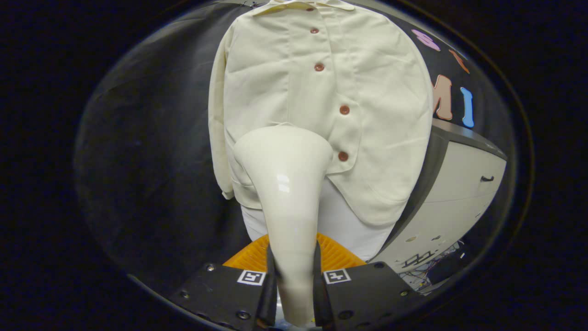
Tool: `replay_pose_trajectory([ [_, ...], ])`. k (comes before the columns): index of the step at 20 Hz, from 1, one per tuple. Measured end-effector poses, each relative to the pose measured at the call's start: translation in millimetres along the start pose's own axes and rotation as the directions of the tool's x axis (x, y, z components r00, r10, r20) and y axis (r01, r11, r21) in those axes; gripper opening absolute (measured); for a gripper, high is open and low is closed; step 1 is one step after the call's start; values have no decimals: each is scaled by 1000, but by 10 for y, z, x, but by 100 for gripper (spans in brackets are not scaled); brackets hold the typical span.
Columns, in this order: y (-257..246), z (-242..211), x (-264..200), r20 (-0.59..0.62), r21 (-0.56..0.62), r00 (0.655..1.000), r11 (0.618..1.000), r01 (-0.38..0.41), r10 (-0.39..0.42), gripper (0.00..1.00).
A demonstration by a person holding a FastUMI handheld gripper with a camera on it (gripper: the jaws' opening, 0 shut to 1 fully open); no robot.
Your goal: Iron the clothes twice with a garment steamer, once on the left side and once on the right side.
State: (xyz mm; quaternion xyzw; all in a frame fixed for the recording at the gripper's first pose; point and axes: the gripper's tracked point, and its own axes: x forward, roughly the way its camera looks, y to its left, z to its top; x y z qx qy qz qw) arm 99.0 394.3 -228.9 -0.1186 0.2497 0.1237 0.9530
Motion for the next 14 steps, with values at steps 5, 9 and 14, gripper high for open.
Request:
replay_pose_trajectory([
  [5,-120,310,-508,61,-26,997,999,-48,50,30],
  [9,-249,689,-915,148,-50,986,996,-69,76,29],
  [14,-500,1211,-1280,250,-11,965,997,-80,80,29],
])
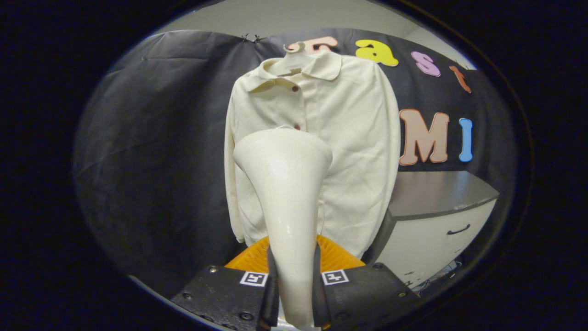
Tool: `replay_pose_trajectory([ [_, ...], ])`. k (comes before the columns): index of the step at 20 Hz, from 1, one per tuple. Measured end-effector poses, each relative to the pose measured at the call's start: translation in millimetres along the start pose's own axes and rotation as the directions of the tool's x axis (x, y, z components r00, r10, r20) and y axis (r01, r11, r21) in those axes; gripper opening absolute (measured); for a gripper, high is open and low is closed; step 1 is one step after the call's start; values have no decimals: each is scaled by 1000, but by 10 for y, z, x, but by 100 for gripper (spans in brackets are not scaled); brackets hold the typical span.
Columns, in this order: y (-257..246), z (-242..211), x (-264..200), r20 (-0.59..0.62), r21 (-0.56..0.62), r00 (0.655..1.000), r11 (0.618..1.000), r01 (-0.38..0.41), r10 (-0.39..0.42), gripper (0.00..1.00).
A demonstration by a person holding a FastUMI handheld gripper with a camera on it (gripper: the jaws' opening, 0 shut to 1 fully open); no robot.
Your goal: Iron the clothes twice with a garment steamer, once on the left side and once on the right side.
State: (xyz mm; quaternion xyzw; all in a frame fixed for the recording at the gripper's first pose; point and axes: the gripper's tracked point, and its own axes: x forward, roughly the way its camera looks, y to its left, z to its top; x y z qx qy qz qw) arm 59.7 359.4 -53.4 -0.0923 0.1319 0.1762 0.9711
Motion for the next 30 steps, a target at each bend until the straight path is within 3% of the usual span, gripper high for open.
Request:
replay_pose_trajectory([
  [7,-434,690,-25,93,56,992,996,74,-79,28],
  [15,-842,1074,351,96,123,979,978,166,-179,28],
  [30,-1010,501,745,-50,122,965,958,261,-257,29],
])
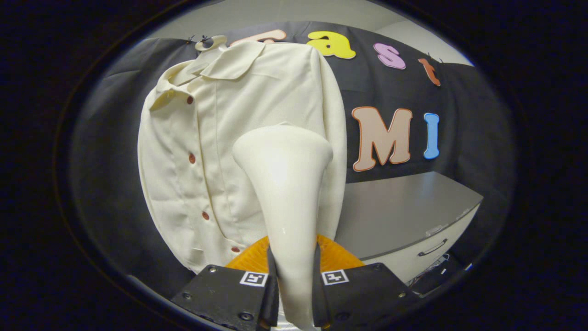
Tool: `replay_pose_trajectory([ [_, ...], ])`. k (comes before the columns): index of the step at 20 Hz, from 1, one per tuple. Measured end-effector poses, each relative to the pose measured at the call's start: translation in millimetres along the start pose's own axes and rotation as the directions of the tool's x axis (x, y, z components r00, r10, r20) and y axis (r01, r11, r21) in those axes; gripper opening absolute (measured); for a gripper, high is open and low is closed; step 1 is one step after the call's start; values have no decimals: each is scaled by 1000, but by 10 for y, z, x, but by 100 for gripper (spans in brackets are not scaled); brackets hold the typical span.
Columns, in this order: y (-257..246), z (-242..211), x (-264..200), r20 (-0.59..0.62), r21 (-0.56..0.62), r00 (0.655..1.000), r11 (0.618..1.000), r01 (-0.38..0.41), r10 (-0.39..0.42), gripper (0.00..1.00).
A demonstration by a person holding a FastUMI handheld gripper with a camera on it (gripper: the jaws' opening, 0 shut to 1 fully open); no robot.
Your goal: Iron the clothes twice with a garment steamer, once on the left side and once on the right side.
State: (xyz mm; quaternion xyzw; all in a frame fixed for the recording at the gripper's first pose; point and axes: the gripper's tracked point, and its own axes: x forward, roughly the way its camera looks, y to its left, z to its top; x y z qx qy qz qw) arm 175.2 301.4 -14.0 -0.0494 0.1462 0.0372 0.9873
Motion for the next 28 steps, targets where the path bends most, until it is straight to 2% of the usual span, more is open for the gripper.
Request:
replay_pose_trajectory([
  [13,-41,-935,265,-163,-15,986,999,34,-36,29],
  [23,-104,-1938,508,-336,-59,939,997,57,-74,29],
  [28,-112,-2308,595,-389,-41,917,996,77,-87,29],
])
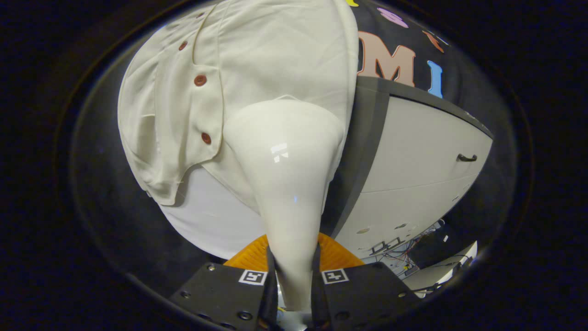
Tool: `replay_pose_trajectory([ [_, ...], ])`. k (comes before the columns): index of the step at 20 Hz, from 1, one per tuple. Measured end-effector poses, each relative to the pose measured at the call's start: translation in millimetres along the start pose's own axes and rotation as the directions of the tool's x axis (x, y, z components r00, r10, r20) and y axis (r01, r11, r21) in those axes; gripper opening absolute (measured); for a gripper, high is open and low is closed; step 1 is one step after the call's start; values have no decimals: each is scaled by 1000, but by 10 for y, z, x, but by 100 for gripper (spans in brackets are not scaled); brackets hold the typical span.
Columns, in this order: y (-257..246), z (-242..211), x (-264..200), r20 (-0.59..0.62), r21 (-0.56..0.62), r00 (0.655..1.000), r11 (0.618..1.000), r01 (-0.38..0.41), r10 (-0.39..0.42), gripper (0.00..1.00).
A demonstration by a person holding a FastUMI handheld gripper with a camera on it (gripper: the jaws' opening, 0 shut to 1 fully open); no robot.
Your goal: Iron the clothes twice with a garment steamer, once on the left side and once on the right side.
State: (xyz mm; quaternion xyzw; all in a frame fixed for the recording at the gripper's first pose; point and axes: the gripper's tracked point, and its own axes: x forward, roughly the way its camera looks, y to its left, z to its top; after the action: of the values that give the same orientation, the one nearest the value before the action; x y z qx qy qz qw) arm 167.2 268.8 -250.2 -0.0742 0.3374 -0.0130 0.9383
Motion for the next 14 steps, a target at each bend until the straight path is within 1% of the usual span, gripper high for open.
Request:
replay_pose_trajectory([
  [3,11,-219,104,-55,-11,998,1000,6,-7,29],
  [9,-6,-546,229,-122,-48,992,999,22,-28,29],
  [14,36,-658,243,-140,-47,990,999,26,-32,29],
])
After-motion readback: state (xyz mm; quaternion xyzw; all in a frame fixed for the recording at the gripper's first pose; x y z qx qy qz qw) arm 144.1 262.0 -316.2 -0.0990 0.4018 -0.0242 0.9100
